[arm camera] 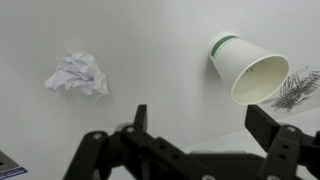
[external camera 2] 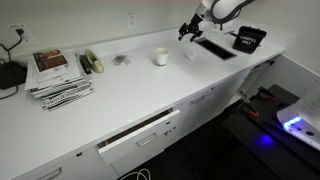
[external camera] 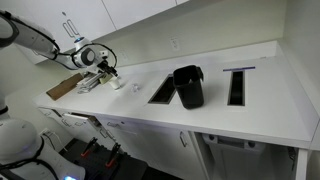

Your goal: Pour the contents in the cup onto the counter top

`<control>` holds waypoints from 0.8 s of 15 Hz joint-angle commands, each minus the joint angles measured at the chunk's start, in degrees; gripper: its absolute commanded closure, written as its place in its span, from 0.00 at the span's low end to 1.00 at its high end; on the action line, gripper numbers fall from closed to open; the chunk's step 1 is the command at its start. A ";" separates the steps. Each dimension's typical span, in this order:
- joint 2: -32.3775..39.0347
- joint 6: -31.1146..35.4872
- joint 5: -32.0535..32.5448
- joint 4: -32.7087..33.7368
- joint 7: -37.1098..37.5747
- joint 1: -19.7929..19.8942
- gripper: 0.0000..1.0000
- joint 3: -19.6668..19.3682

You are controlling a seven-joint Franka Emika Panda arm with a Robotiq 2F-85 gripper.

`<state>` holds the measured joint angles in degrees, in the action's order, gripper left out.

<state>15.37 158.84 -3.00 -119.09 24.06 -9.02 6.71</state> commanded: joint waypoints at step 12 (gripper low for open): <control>13.50 -6.09 2.53 15.75 2.22 -8.64 0.00 -4.32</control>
<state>26.00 155.87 -3.07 -108.36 24.08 -14.79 5.31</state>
